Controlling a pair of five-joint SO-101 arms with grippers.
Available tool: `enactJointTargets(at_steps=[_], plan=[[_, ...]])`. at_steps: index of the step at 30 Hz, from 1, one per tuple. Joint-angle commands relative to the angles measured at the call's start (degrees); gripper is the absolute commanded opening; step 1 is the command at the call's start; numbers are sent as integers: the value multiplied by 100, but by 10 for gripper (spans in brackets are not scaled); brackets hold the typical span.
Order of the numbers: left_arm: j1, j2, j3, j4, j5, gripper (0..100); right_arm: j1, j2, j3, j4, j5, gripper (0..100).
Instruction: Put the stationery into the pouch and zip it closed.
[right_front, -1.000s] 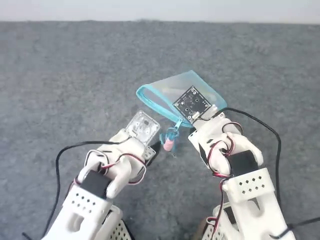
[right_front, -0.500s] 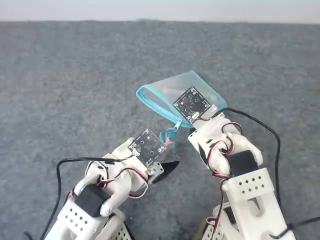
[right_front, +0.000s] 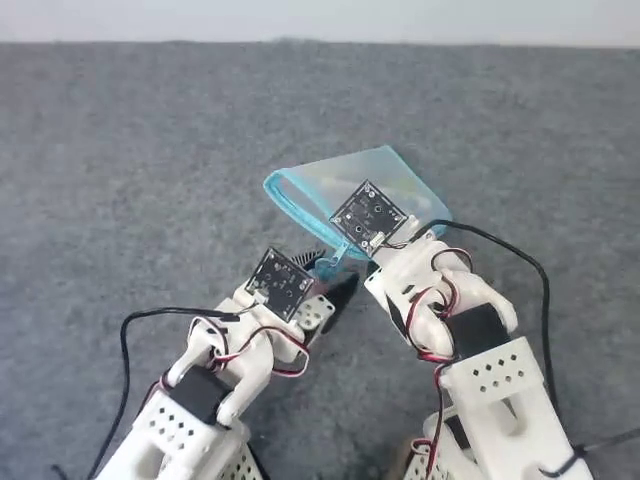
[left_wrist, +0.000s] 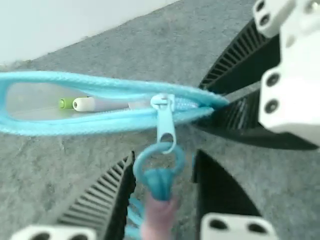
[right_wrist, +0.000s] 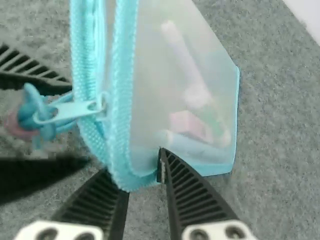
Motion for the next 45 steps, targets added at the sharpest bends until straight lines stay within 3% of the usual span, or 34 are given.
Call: enactJointTargets(at_steps=[1,4,8,15,22,33,37,41,45], plan=[[-44,114,-57,-237,26,96,-48,-277,-53,-4,-70,6],[-44,114,-57,-193,-457,12,31,-277,-97,-57,-88,6],[-26,114,-242,211,-624,9,-31,-277,-114,-400,-88,9],[-9,114,-338,378,-624,9,-848,-268,-97,-752,-79,12],[9,123,-409,571,-624,9,-1077,-215,-97,-1121,-88,171],[-18,149,-497,712,-633,9,-1209,-215,79,-1684,-35,163],[-26,132,-479,712,-633,9,-1191,-215,167,-1692,-35,0],[-53,123,-462,712,-615,9,-1174,-224,273,-1455,-9,9],[-642,114,-497,686,-598,9,-936,-224,316,-910,466,7]])
